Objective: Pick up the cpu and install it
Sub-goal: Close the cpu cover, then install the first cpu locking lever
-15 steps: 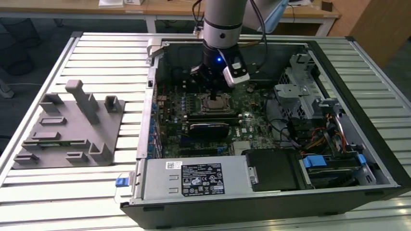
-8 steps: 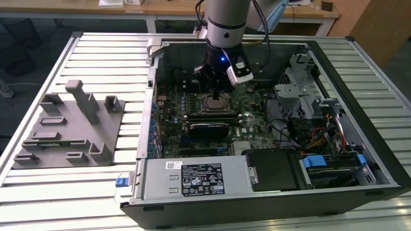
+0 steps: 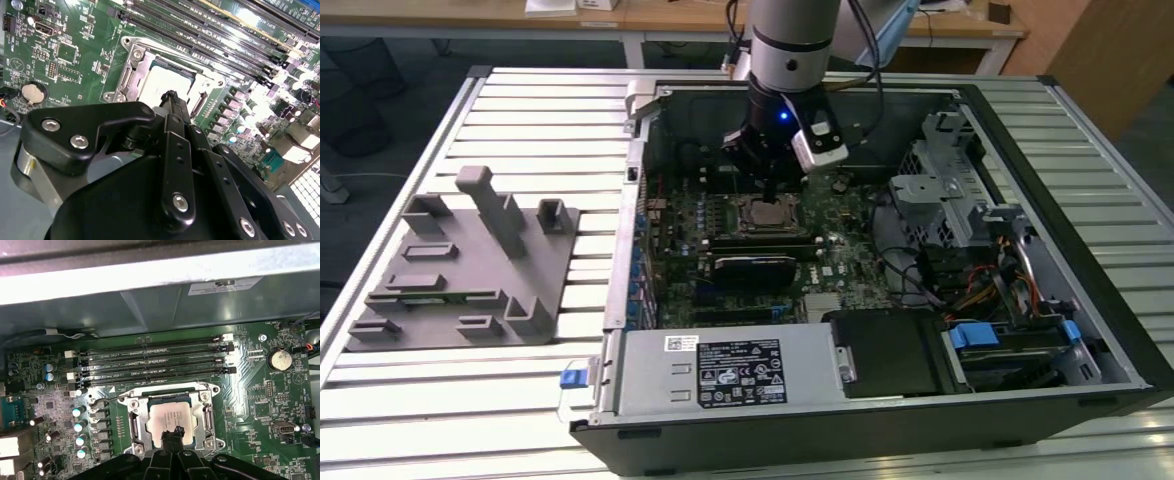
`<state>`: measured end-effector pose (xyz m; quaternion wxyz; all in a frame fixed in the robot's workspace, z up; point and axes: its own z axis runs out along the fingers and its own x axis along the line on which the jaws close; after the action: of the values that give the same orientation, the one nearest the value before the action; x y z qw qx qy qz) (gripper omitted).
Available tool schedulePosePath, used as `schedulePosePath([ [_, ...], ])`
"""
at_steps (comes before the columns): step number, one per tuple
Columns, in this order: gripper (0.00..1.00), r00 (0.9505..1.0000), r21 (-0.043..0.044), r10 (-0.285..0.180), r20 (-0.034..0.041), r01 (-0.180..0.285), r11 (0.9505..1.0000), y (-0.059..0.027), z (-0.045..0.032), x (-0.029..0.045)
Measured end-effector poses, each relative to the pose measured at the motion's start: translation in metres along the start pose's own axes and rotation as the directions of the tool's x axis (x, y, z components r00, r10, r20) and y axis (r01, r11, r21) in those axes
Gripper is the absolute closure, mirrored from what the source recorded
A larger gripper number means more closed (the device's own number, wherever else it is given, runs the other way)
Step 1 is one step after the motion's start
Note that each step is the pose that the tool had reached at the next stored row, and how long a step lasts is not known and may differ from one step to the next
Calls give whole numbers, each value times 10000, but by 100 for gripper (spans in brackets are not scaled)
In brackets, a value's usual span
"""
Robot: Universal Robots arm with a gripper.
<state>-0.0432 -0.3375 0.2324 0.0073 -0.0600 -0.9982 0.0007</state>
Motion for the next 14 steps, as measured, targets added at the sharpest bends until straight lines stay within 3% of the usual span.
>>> schedulePosePath([
  [14, 89, 10000, 3, -1, -1, 1, 10000, -2, -4, 13],
])
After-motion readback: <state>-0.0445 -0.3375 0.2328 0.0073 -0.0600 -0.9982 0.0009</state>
